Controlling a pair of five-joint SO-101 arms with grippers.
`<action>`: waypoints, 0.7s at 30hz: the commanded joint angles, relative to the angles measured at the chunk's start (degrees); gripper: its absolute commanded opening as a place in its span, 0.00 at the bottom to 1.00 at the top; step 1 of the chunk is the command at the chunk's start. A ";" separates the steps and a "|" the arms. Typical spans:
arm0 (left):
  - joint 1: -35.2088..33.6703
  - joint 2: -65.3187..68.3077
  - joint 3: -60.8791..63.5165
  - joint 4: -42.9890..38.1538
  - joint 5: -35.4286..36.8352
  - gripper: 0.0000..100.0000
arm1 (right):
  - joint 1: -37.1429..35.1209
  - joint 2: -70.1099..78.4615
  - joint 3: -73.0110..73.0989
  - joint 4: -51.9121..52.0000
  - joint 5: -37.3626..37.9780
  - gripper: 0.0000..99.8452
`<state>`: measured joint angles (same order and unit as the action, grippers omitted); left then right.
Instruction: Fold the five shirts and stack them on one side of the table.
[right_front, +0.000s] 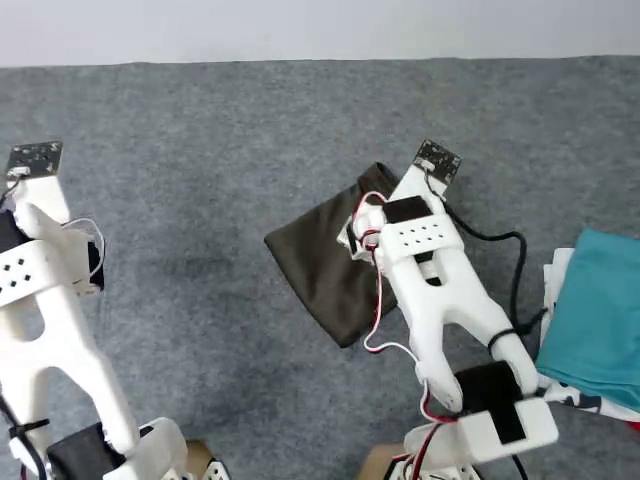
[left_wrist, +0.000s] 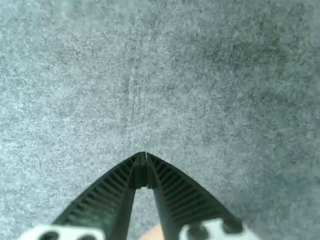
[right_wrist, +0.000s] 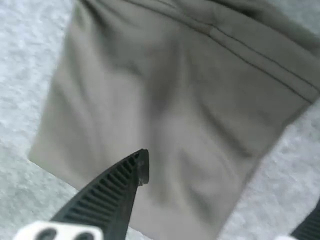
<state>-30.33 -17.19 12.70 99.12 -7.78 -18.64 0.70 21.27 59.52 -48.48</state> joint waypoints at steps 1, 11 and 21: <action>0.44 -2.20 -0.31 0.97 -0.09 0.01 | -1.54 2.68 -0.62 -3.21 -1.76 0.49; 0.44 -2.20 -0.31 0.88 -0.09 0.01 | -1.71 11.56 -0.62 -11.91 -2.11 0.49; 0.44 -2.20 -0.40 0.88 -0.18 0.01 | -1.45 15.60 -2.29 -12.26 -3.96 0.49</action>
<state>-30.33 -17.19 12.70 99.12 -7.78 -20.04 15.47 20.66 47.30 -52.00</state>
